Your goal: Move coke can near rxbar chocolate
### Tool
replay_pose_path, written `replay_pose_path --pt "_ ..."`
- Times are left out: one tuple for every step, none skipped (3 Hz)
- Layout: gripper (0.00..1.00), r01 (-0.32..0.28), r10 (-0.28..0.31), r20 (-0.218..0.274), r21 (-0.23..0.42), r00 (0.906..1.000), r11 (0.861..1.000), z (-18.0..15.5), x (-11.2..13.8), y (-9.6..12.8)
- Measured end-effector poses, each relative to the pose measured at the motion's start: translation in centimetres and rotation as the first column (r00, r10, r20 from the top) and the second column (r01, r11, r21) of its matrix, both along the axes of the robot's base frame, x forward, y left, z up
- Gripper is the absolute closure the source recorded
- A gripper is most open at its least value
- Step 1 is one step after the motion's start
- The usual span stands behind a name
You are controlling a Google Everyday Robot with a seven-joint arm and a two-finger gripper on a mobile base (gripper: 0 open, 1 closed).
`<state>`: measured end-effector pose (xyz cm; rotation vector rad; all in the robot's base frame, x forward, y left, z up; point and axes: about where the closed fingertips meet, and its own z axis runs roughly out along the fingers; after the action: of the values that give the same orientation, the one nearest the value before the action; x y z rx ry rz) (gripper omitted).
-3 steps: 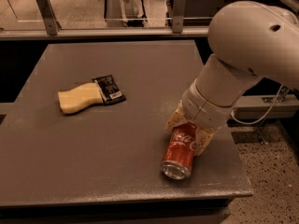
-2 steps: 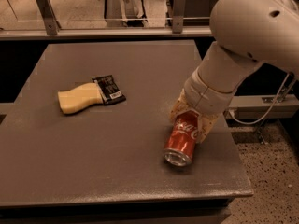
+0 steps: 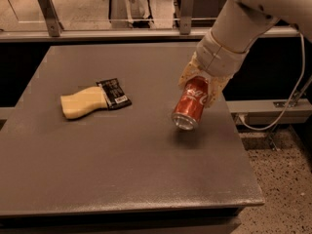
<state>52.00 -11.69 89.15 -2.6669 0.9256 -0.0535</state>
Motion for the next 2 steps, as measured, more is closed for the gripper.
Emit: replay_pose_path --pt "1.0 -0.027 0.023 0.039 0.102 0.999 0.994 1.1 4.3 1.6" --pt "1.0 -0.067 0.058 0.046 0.227 0.9973 0.972 0.7 7.9 5.2"
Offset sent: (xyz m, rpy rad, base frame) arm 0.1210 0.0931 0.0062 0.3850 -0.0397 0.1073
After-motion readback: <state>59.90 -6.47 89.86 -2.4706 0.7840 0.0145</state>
